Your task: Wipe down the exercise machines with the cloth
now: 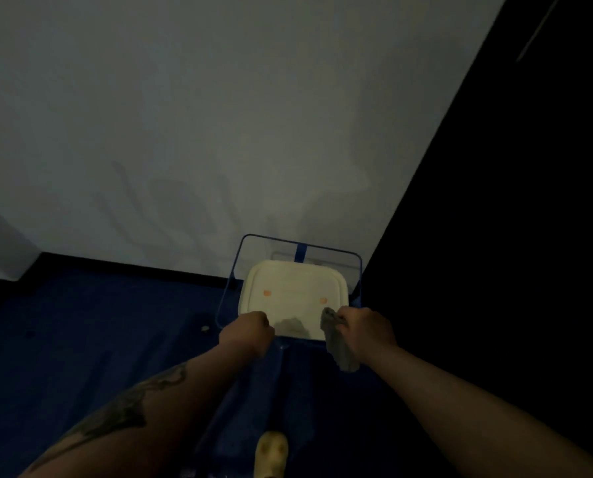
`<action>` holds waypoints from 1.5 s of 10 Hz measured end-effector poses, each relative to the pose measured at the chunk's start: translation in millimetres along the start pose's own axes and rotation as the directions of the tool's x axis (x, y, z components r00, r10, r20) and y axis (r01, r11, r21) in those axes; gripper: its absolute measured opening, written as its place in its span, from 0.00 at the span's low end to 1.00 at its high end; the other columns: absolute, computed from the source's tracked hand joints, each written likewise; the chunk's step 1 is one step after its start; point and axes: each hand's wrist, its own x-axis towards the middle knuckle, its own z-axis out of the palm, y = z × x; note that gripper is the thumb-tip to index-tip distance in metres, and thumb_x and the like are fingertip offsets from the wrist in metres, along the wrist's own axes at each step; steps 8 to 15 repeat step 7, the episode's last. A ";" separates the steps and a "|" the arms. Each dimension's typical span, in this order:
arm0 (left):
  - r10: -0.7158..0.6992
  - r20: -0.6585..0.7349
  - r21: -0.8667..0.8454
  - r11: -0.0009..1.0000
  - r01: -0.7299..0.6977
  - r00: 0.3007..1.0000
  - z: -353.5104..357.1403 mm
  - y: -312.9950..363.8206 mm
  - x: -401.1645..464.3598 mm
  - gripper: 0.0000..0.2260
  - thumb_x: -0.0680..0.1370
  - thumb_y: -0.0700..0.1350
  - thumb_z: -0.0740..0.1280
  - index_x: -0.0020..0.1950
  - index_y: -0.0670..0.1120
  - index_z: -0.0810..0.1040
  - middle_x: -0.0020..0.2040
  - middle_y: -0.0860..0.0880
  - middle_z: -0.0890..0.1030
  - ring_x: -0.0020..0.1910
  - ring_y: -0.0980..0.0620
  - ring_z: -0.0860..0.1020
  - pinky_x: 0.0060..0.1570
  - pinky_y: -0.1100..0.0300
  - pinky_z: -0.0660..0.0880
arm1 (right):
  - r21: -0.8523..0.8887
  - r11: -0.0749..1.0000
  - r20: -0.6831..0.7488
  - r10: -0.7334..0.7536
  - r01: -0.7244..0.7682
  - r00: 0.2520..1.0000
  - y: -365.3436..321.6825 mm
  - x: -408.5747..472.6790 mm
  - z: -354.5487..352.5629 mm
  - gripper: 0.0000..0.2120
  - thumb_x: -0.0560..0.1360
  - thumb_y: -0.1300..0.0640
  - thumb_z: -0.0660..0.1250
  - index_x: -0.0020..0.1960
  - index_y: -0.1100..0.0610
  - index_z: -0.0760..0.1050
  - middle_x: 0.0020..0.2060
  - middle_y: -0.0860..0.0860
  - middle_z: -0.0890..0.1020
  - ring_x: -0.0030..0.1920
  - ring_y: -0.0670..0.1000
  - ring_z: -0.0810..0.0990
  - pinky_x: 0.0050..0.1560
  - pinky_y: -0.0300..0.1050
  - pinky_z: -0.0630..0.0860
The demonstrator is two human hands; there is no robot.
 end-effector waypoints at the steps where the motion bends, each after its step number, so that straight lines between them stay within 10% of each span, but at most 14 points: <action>1: -0.027 -0.010 0.014 1.000 0.027 1.000 -12.8 -6.6 44.4 0.13 0.80 0.48 0.58 0.60 0.46 0.77 0.57 0.46 0.79 0.52 0.47 0.78 0.51 0.55 0.76 | 0.015 1.000 -0.018 0.017 -0.016 1.000 -5.8 57.5 8.3 0.10 0.82 0.53 0.57 0.53 0.56 0.75 0.46 0.54 0.81 0.42 0.53 0.78 0.31 0.42 0.64; 7: -0.073 -0.032 0.003 0.997 0.073 0.997 -24.1 -25.3 92.7 0.11 0.80 0.47 0.57 0.54 0.45 0.77 0.50 0.47 0.80 0.47 0.49 0.78 0.47 0.55 0.76 | 0.126 0.992 0.152 0.007 -0.027 0.988 -40.6 141.3 52.6 0.17 0.80 0.51 0.61 0.67 0.54 0.71 0.60 0.56 0.78 0.56 0.56 0.78 0.50 0.46 0.77; 15: -0.073 -0.032 0.003 0.997 0.073 0.997 -24.1 -25.3 92.7 0.11 0.80 0.47 0.57 0.54 0.45 0.77 0.50 0.47 0.80 0.47 0.49 0.78 0.47 0.55 0.76 | 0.126 0.992 0.152 0.007 -0.027 0.988 -40.6 141.3 52.6 0.17 0.80 0.51 0.61 0.67 0.54 0.71 0.60 0.56 0.78 0.56 0.56 0.78 0.50 0.46 0.77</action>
